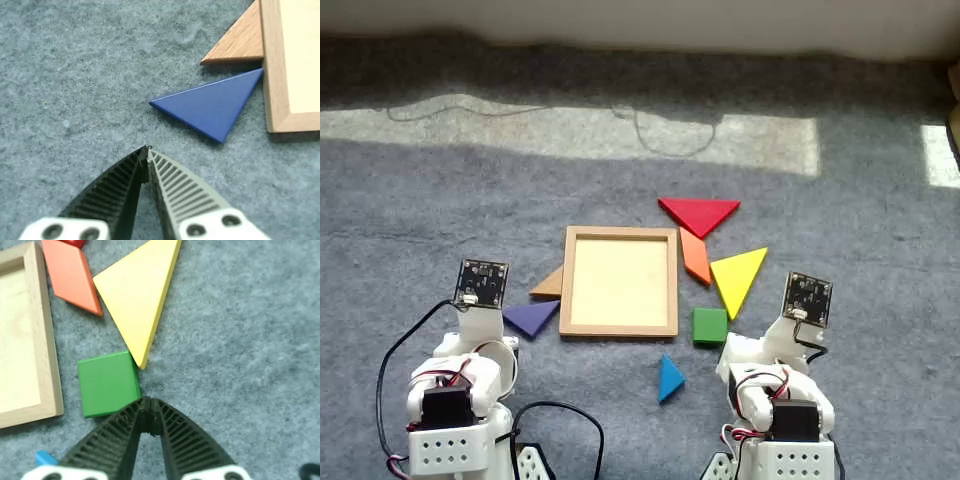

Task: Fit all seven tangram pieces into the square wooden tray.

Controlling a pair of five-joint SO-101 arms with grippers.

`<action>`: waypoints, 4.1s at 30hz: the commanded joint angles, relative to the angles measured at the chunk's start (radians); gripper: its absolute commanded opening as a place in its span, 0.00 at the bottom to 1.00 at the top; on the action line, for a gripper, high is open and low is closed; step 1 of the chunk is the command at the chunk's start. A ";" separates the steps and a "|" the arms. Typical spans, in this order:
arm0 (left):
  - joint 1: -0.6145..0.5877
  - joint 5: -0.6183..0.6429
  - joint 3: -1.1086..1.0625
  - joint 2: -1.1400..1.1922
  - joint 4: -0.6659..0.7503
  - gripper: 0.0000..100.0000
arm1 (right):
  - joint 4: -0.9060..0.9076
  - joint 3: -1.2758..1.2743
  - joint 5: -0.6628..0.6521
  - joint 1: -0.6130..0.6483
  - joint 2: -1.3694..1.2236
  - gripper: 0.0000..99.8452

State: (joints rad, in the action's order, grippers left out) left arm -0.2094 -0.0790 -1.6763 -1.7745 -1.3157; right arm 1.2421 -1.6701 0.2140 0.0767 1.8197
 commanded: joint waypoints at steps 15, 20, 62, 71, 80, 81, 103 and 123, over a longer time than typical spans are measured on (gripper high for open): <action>-0.008 -0.003 -0.019 -0.039 -0.005 0.01 | 0.007 -0.114 -0.008 0.004 0.016 0.01; -0.008 -0.003 -0.019 -0.039 -0.005 0.01 | 0.007 -0.114 -0.008 0.004 0.016 0.01; -0.008 -0.003 -0.019 -0.039 -0.005 0.01 | 0.007 -0.114 -0.008 0.004 0.016 0.01; 0.038 -0.005 -0.019 -0.039 -0.005 0.01 | 0.007 -0.114 -0.009 0.008 0.016 0.01; 0.074 -0.003 -0.019 -0.039 -0.005 0.01 | 0.007 -0.114 -0.009 0.024 0.016 0.01; 0.074 -0.003 -0.019 -0.039 -0.005 0.01 | 0.007 -0.114 -0.008 0.024 0.016 0.01; 0.074 -0.002 -0.018 -0.042 0.069 0.01 | -0.159 0.068 -0.006 -0.170 0.016 0.01; 0.073 -0.002 -0.018 -0.041 0.061 0.01 | 0.016 0.711 -0.005 -0.004 -0.719 0.01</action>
State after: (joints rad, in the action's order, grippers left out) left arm -0.1465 -0.0790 -1.6763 -1.7745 -1.2651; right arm 1.2559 -1.1301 0.2140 0.0629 1.3548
